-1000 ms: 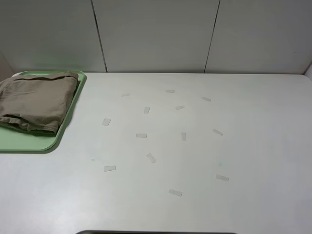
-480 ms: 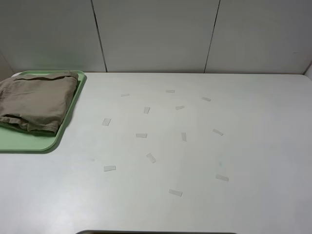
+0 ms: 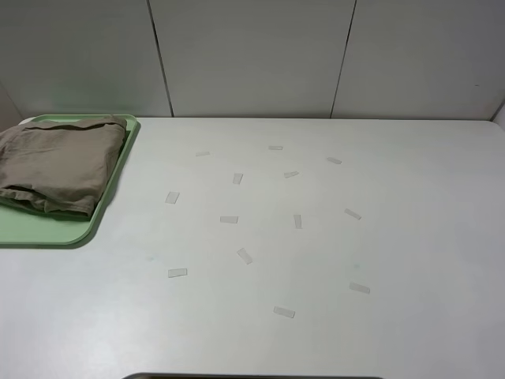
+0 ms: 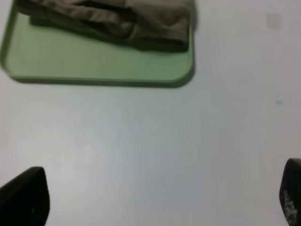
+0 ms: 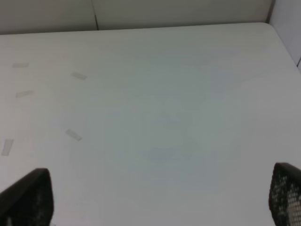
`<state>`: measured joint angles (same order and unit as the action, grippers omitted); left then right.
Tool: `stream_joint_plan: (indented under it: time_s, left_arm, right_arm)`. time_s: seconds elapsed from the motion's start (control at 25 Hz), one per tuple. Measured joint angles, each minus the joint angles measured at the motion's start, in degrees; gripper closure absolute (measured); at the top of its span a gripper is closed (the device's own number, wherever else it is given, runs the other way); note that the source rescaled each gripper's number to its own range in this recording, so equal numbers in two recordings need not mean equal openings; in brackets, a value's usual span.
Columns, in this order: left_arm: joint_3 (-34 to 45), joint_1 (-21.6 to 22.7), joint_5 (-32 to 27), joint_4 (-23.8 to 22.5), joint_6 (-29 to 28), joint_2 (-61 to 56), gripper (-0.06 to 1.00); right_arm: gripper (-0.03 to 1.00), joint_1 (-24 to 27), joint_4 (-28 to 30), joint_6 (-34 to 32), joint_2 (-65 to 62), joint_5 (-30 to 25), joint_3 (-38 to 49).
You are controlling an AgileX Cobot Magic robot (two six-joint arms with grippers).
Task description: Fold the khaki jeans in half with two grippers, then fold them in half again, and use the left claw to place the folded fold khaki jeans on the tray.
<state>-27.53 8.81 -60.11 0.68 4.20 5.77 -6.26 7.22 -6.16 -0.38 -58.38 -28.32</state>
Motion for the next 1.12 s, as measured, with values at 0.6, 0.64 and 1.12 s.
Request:
stream_joint_plan:
  time_s: [0.6,0.64,1.12]
  left_arm:
    - [0.0,0.0,-0.3,-0.7,-0.8,-6.1,-0.04]
    - [0.0,0.0,-0.3,-0.7,-0.9,-6.1,-0.04]
    - [0.0,-5.2,-0.3,-1.3,-0.9,-6.1,-0.04]
  right_arm:
    - [-0.03,0.0,0.0,0.0,0.0,0.0,0.0]
    - [-0.03,0.0,0.0,0.0,0.0,0.0,0.0]
    - [-0.03,0.0,0.0,0.0,0.0,0.0,0.0]
